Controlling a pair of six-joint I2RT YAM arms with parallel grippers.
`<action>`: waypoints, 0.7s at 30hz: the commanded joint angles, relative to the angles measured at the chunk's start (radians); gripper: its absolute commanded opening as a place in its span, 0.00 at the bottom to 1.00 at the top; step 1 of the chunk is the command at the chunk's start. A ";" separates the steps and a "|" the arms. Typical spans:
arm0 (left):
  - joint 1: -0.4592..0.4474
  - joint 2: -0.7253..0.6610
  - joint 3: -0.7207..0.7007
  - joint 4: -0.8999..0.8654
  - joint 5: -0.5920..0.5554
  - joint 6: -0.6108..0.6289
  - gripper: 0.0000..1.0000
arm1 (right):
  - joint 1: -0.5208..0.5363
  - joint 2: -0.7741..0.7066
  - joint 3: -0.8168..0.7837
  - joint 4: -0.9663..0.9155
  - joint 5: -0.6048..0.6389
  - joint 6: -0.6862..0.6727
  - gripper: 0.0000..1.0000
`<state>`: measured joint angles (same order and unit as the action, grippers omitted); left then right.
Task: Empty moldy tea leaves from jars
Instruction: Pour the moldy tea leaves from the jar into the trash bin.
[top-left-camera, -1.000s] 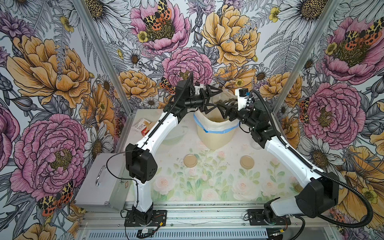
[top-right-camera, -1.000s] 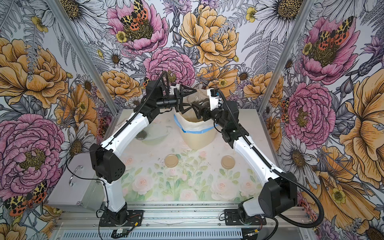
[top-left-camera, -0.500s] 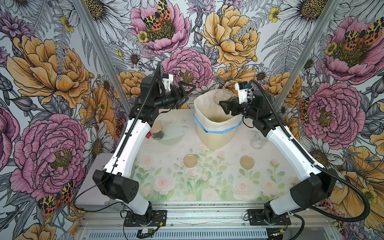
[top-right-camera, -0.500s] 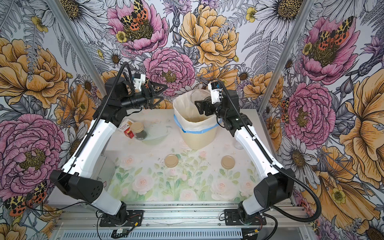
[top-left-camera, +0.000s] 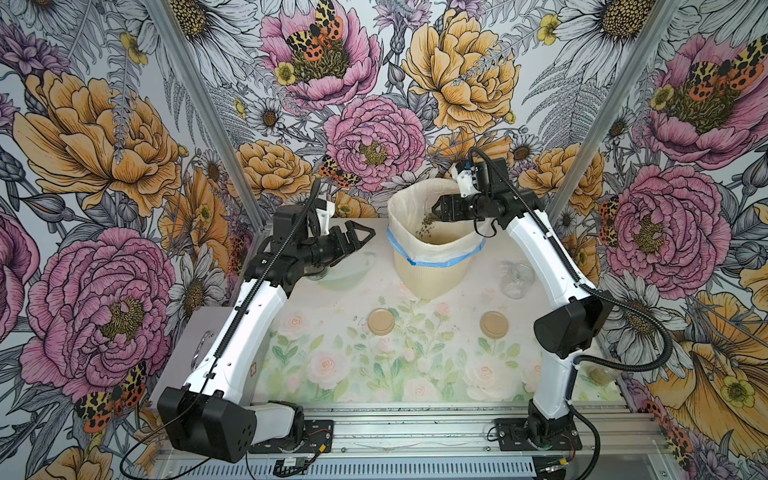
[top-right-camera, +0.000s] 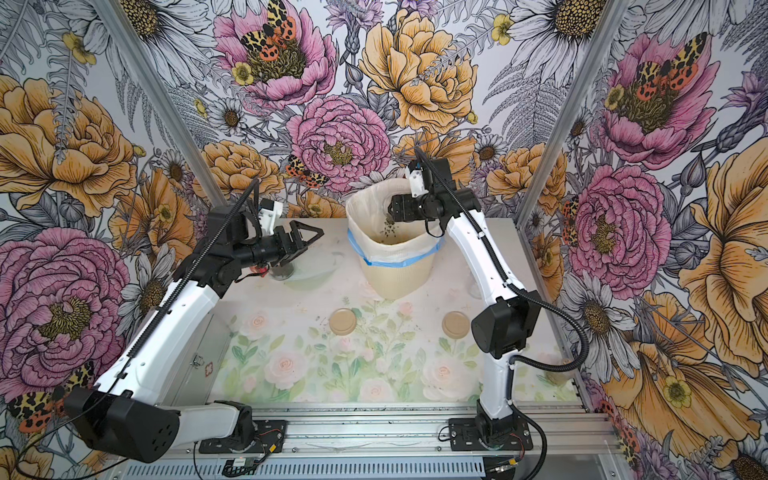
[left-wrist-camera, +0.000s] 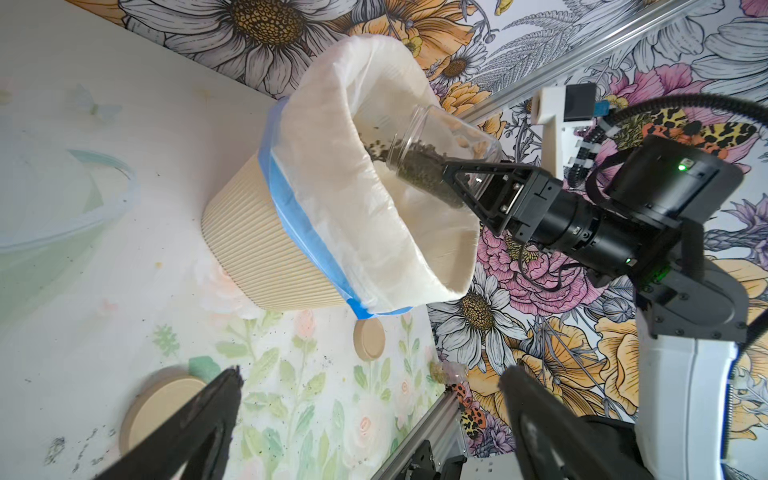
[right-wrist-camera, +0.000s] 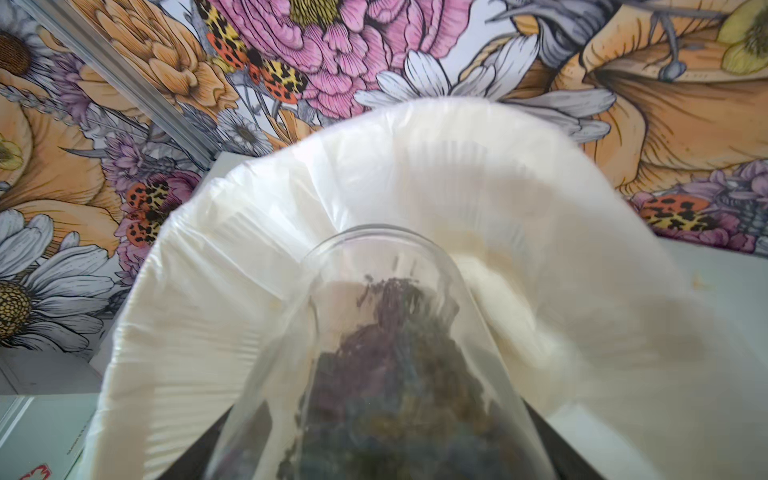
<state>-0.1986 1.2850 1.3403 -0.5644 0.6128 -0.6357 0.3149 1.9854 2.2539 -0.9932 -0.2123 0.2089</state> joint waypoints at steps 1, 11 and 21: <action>0.020 -0.036 -0.013 0.012 -0.010 0.035 0.99 | 0.010 0.034 0.103 -0.119 0.038 -0.023 0.55; -0.007 0.002 0.078 0.012 -0.025 0.098 0.99 | 0.013 0.029 0.135 -0.133 0.043 -0.047 0.56; -0.197 0.109 0.275 0.125 -0.180 0.532 0.99 | 0.012 -0.015 0.220 -0.133 0.054 -0.038 0.56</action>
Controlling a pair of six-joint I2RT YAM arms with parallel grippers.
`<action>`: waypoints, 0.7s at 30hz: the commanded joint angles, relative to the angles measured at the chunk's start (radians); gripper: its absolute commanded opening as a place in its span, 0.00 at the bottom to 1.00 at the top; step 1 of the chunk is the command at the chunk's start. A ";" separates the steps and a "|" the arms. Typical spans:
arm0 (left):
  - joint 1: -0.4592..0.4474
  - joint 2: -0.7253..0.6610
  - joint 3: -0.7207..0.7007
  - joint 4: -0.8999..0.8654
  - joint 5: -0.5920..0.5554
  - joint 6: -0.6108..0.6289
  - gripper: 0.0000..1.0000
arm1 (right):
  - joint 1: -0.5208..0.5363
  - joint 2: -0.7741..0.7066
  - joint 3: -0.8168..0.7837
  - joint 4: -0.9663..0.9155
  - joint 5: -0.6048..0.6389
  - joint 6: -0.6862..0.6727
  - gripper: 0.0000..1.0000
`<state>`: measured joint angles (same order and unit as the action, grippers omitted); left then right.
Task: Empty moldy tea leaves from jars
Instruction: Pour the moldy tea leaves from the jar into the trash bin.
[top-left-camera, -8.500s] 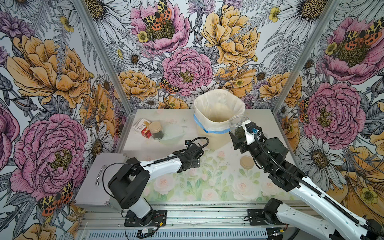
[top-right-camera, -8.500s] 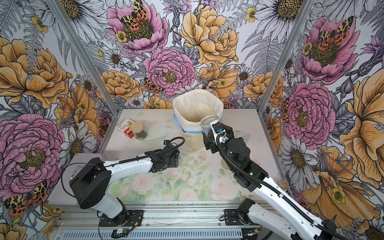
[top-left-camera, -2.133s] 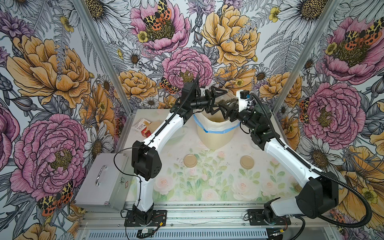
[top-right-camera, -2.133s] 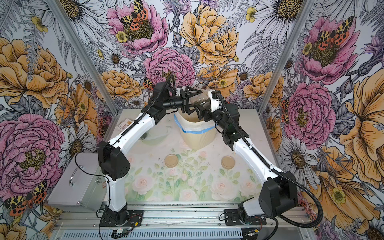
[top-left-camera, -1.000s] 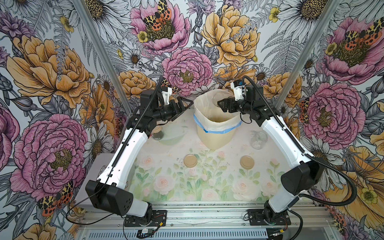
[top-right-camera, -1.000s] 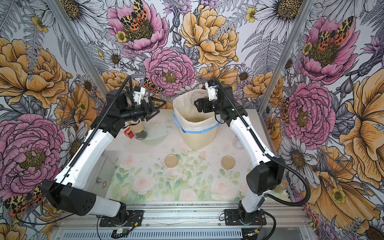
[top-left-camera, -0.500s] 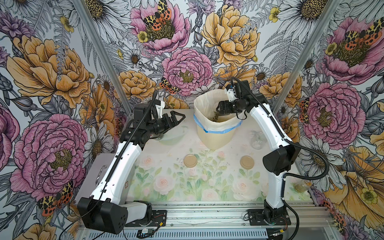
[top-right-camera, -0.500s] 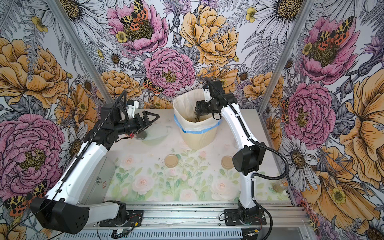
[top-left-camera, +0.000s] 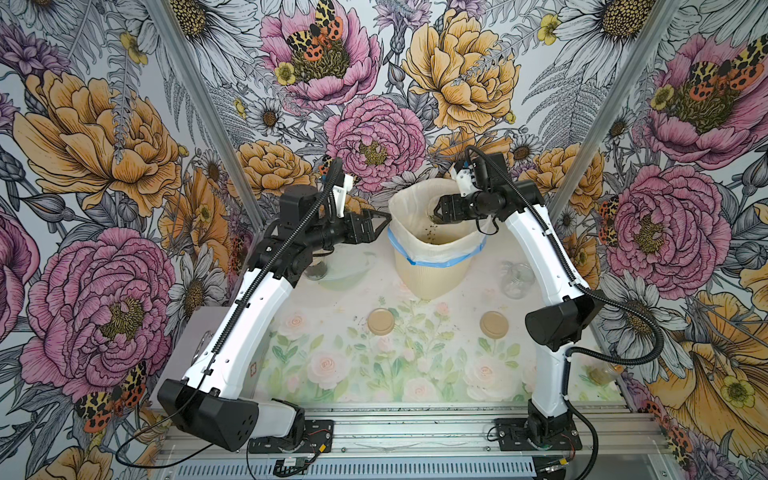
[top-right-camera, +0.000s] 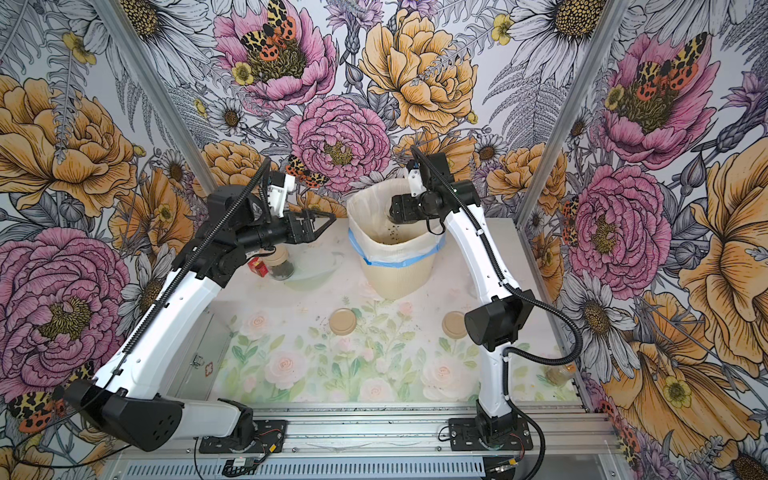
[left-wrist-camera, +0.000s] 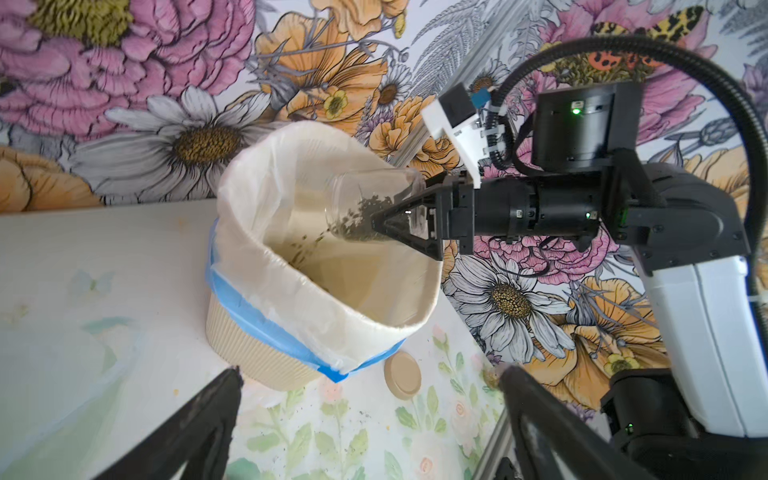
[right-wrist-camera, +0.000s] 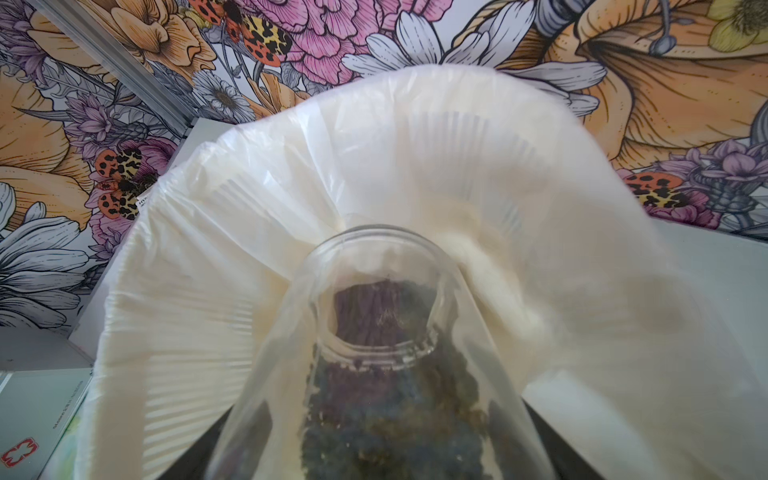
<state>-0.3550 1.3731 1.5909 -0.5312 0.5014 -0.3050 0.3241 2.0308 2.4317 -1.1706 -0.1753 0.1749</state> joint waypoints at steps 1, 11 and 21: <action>-0.062 0.023 0.016 0.135 -0.088 0.255 0.99 | 0.002 -0.071 0.041 0.043 0.018 -0.003 0.56; -0.167 0.176 0.007 0.397 0.018 0.767 0.99 | 0.000 -0.163 0.039 0.034 0.008 0.029 0.56; -0.168 0.369 0.192 0.350 0.120 0.866 0.99 | 0.001 -0.241 0.039 0.006 -0.038 0.087 0.55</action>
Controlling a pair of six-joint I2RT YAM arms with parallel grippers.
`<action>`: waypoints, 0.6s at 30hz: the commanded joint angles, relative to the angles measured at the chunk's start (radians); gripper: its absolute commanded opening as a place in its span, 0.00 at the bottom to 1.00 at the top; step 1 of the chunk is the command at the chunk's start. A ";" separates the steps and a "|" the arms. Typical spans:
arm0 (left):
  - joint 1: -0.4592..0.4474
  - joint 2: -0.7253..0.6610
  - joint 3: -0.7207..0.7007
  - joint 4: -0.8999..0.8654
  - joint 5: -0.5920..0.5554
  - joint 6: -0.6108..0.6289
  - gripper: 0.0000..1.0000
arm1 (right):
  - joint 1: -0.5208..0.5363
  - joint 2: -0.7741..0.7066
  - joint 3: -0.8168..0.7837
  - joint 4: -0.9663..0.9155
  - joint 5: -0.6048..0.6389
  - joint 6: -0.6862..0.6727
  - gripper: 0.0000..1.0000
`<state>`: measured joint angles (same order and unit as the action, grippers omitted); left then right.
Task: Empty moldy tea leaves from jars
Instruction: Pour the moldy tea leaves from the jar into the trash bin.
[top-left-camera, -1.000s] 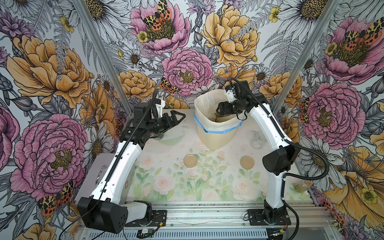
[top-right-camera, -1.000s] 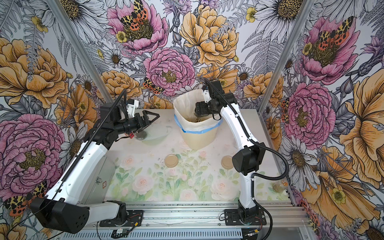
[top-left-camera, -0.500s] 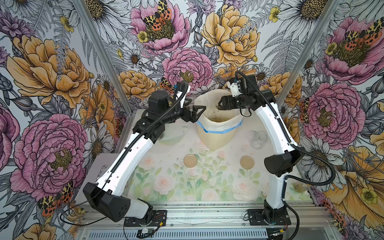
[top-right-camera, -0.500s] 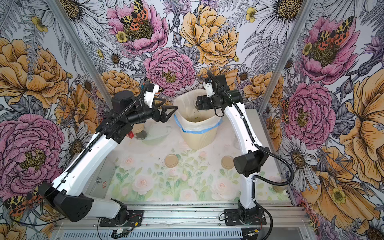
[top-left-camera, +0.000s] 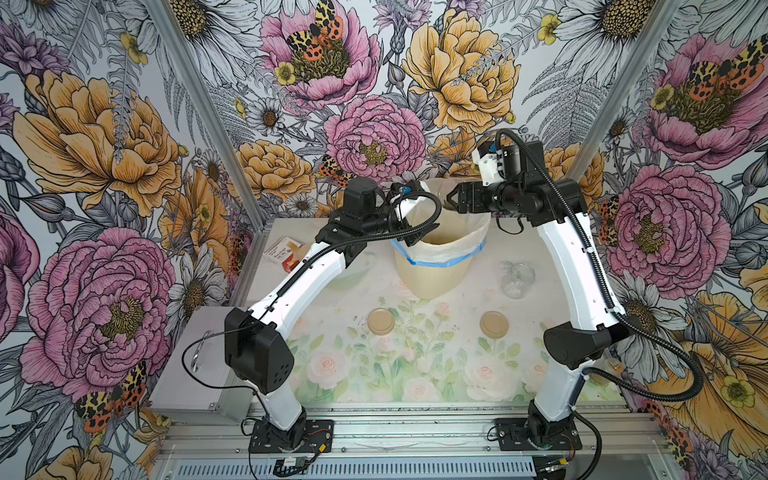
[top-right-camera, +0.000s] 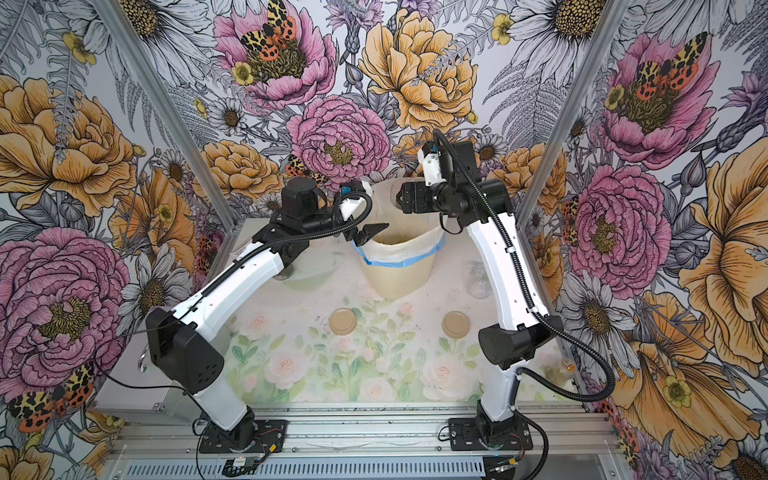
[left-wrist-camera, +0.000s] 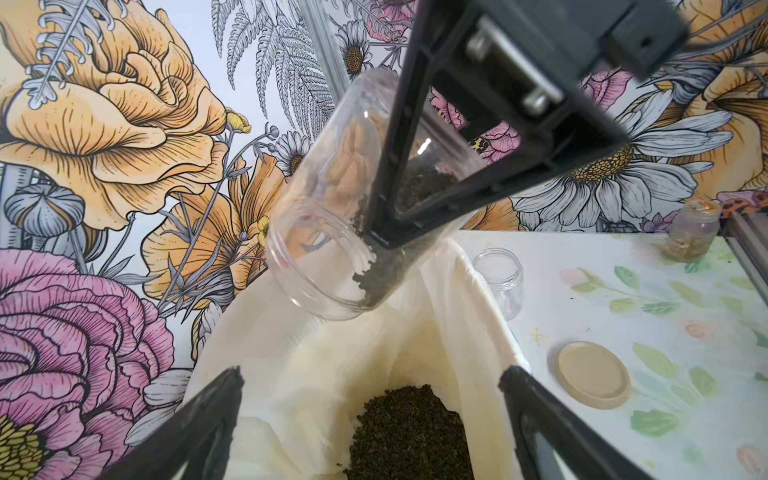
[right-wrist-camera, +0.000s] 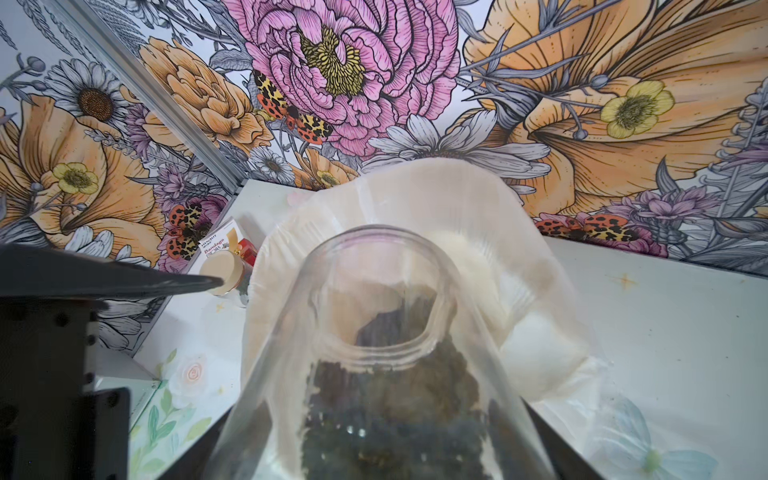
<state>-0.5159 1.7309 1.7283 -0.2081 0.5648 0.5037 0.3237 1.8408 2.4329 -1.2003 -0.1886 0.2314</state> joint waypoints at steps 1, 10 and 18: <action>-0.011 0.029 0.075 0.031 0.057 0.062 0.99 | 0.001 -0.054 0.037 0.029 -0.029 0.034 0.55; -0.022 0.174 0.192 0.074 0.140 0.129 0.99 | -0.001 -0.059 0.039 0.015 -0.053 0.050 0.55; -0.036 0.228 0.213 0.117 0.133 0.174 0.99 | -0.009 -0.039 0.041 0.008 -0.079 0.066 0.55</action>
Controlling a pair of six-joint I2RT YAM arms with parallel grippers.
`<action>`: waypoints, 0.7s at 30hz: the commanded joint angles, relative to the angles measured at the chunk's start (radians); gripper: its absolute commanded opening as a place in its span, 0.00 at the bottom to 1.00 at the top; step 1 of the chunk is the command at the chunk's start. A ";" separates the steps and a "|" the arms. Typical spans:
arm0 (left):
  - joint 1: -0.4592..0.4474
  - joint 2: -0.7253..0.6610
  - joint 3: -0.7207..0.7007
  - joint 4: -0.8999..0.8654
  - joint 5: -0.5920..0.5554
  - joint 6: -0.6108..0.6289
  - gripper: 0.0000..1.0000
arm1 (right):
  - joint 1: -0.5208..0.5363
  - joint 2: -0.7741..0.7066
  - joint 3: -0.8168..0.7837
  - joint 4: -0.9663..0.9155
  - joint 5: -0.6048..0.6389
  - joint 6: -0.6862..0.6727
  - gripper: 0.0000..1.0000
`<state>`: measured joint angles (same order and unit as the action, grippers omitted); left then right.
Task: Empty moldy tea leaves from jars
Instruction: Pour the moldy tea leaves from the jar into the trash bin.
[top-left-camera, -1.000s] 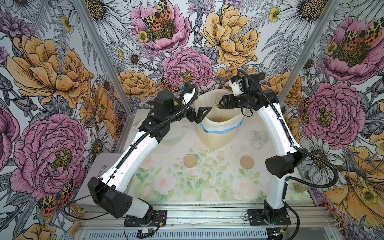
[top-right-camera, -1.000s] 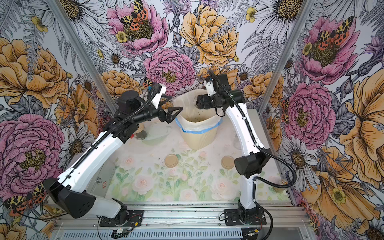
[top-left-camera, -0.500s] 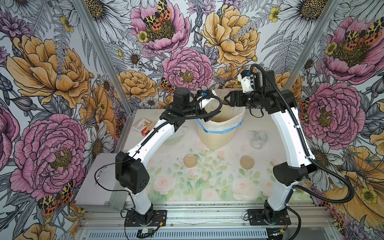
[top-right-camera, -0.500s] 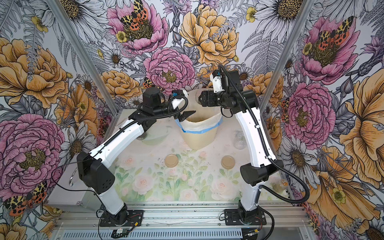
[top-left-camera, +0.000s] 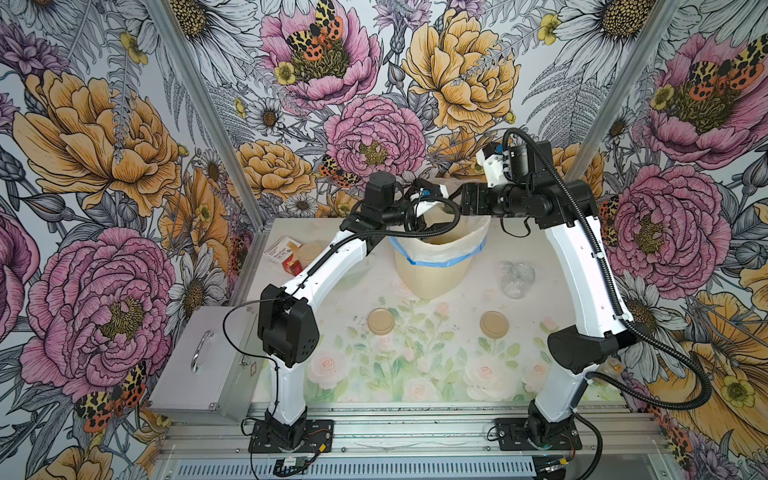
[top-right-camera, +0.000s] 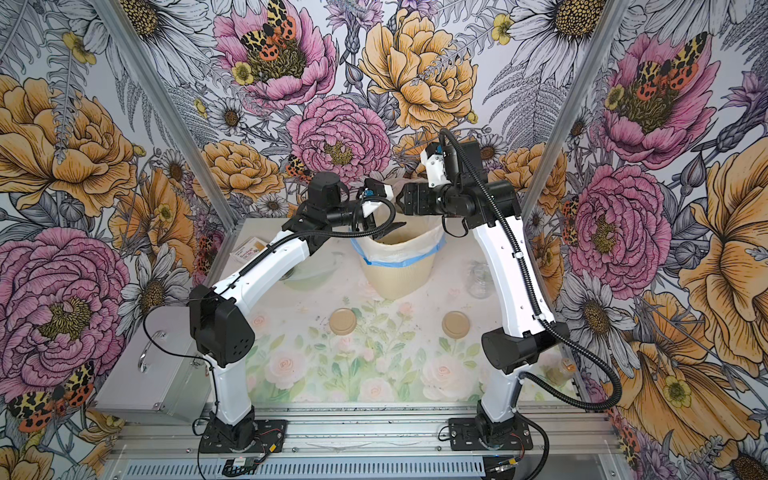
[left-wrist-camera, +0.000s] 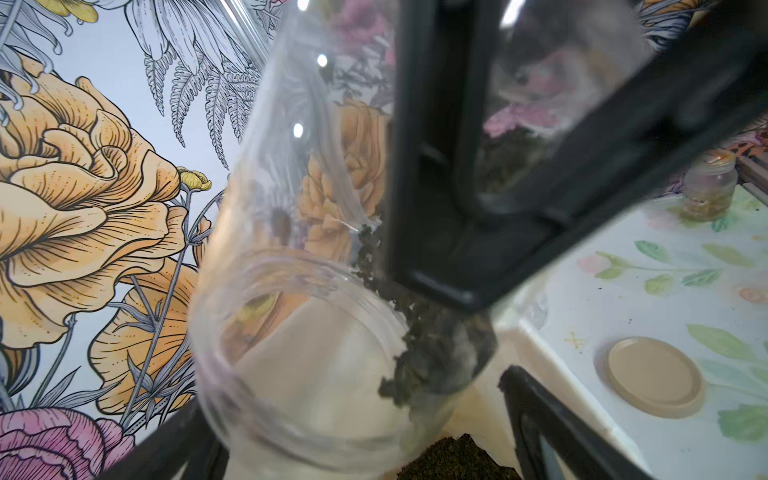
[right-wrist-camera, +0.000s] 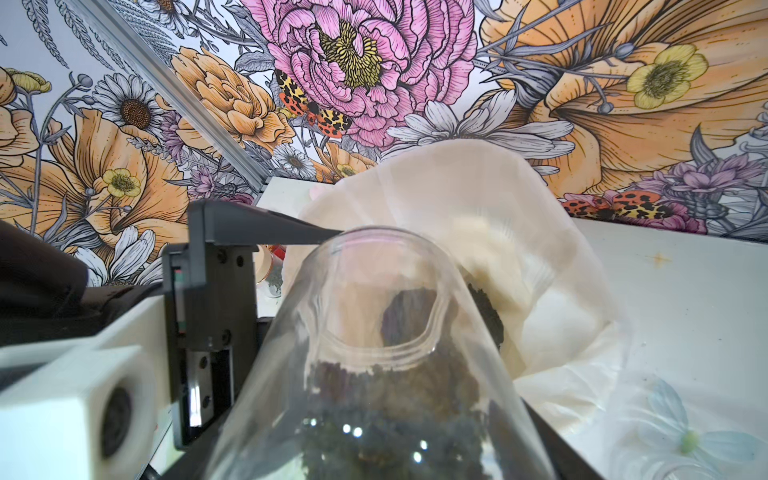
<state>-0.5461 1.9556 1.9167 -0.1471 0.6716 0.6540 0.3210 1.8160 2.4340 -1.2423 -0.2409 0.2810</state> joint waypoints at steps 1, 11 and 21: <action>-0.007 0.006 0.017 0.080 0.021 0.023 0.99 | -0.005 -0.010 0.040 0.046 -0.025 0.017 0.54; -0.012 -0.004 -0.027 0.189 0.039 0.006 0.99 | -0.017 0.025 0.043 0.040 -0.046 0.027 0.54; -0.036 0.029 0.037 0.082 0.069 0.066 0.99 | -0.016 0.043 0.045 0.038 -0.081 0.041 0.53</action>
<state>-0.5613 1.9682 1.9137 -0.0193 0.7036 0.6750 0.3077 1.8637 2.4378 -1.2572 -0.2901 0.3042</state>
